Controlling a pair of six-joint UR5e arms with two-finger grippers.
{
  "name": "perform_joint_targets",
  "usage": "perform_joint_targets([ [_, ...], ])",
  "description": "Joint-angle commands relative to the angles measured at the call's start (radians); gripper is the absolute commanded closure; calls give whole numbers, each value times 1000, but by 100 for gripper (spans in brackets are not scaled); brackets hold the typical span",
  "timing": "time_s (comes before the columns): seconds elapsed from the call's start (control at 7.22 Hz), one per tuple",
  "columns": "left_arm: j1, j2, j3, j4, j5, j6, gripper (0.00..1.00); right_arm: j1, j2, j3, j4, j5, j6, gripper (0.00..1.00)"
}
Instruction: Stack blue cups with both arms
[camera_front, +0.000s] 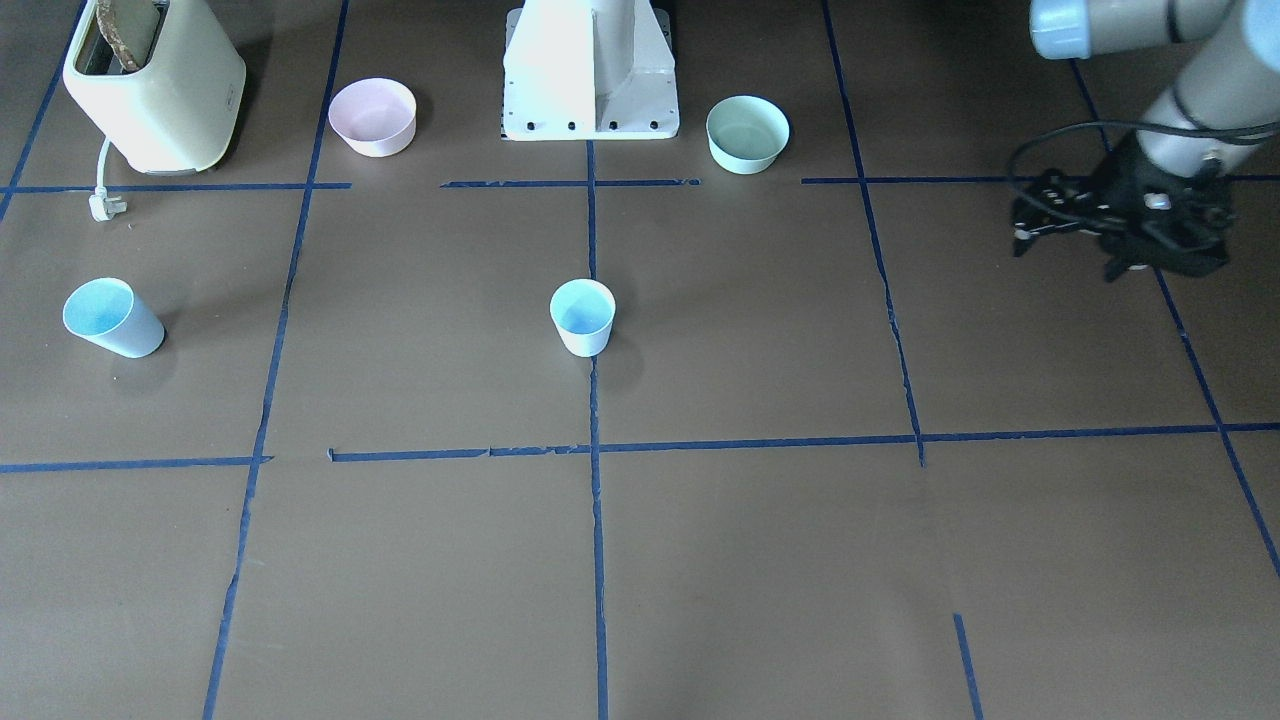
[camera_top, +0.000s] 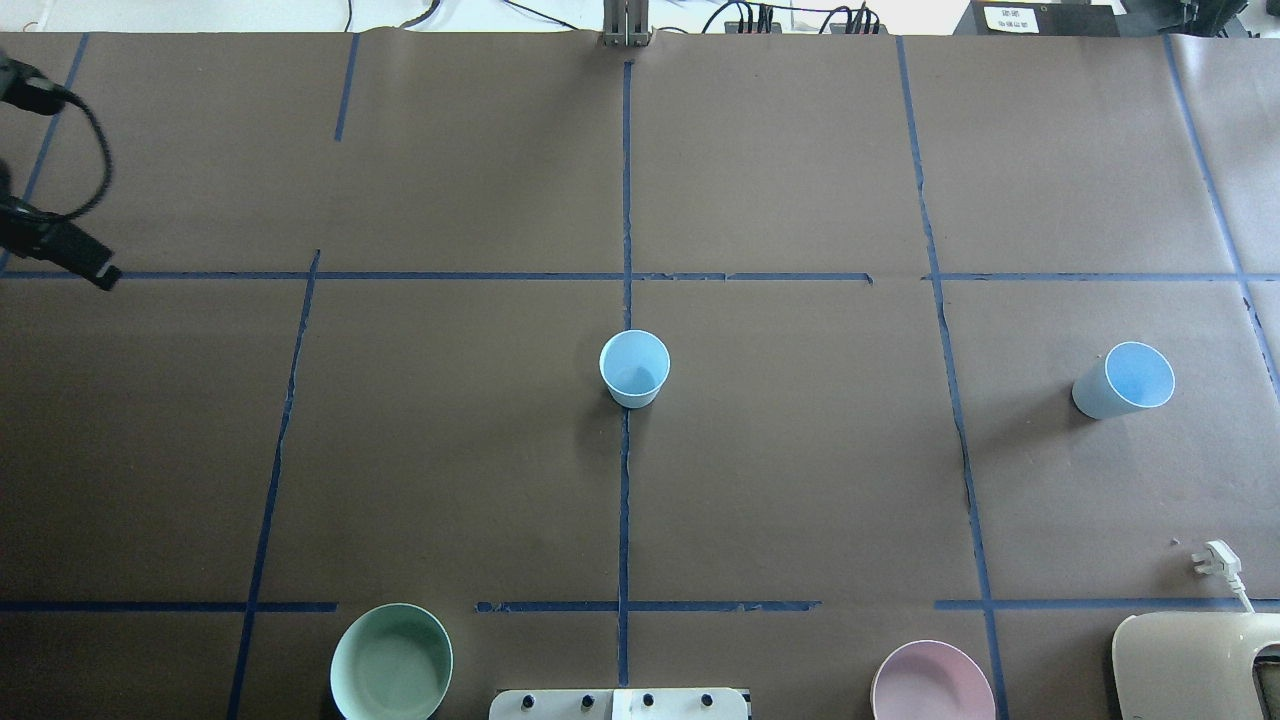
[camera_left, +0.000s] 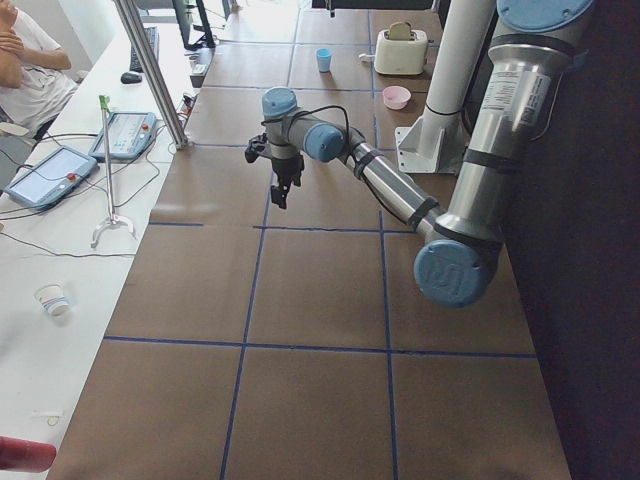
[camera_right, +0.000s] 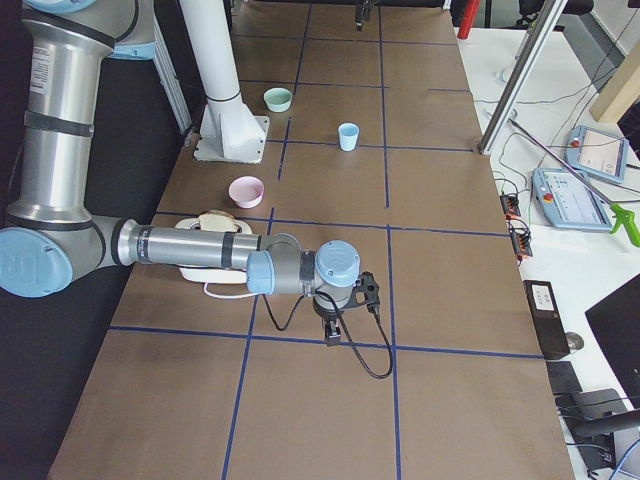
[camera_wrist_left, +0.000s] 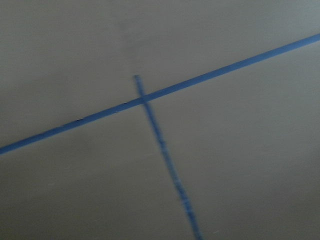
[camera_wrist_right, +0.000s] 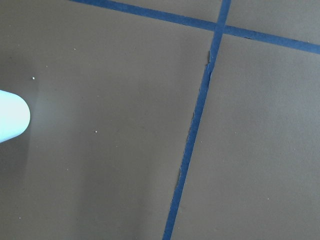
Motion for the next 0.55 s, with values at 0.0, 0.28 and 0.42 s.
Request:
perform_joint_targets([
  [0.0,-198,185,18,4,-55,222,0,0,0,-3,0,1,0,0],
  [0.28,-300,300,124,-14,-58,260,0,-1,0,0,0,1,-2,0],
  [0.42,-302,298,176,-48,-56,261,0,-6,9,7,8,1,-2,0],
])
